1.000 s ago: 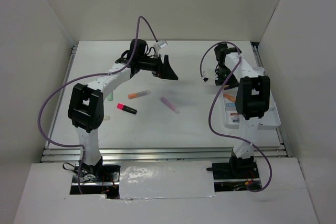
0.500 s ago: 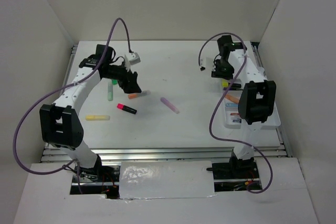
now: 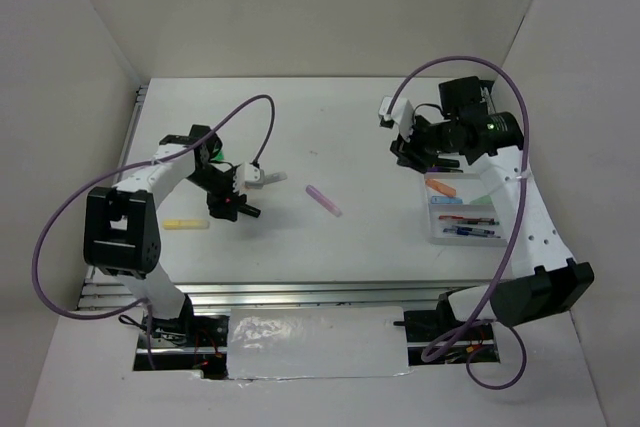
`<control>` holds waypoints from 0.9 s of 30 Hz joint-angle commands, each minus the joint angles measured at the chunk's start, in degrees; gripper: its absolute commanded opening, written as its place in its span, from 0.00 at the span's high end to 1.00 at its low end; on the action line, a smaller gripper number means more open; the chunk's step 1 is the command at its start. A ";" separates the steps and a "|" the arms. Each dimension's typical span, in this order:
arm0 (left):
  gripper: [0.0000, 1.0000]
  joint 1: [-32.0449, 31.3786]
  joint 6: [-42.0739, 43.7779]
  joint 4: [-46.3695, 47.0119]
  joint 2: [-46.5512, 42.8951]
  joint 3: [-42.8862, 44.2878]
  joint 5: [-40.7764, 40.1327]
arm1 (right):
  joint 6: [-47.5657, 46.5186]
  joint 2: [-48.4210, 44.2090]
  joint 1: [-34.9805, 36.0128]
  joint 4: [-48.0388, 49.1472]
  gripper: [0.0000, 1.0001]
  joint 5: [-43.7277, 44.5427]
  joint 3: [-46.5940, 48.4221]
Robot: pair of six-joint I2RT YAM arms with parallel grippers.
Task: Sort the stationery into containers
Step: Grab a piece of stationery with the left arm
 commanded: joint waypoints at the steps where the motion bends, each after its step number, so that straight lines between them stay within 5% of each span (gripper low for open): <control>1: 0.31 2.19 8.29 3.01 2.55 1.25 -1.95 | 7.29 -2.09 1.58 0.02 0.50 -5.93 -4.44; 13: 0.27 4.84 9.89 11.10 9.50 1.69 -3.36 | 12.21 -5.80 2.29 0.03 0.47 -8.91 -8.32; 15: 0.28 4.75 9.27 13.55 9.94 1.43 -3.45 | 13.45 -5.45 2.29 -0.50 0.40 -10.06 -7.88; 16: 0.30 4.66 8.92 14.09 10.12 0.56 -3.45 | 15.02 -5.44 2.47 -0.41 0.23 -11.02 -7.88; 21: 0.37 3.78 6.99 15.68 10.91 -0.68 -3.71 | 17.84 -7.45 5.27 4.14 0.20 -9.63 -10.16; 27: 0.53 2.99 4.35 15.24 11.61 -1.74 -4.15 | 17.06 -11.50 15.02 13.64 0.21 3.11 -16.57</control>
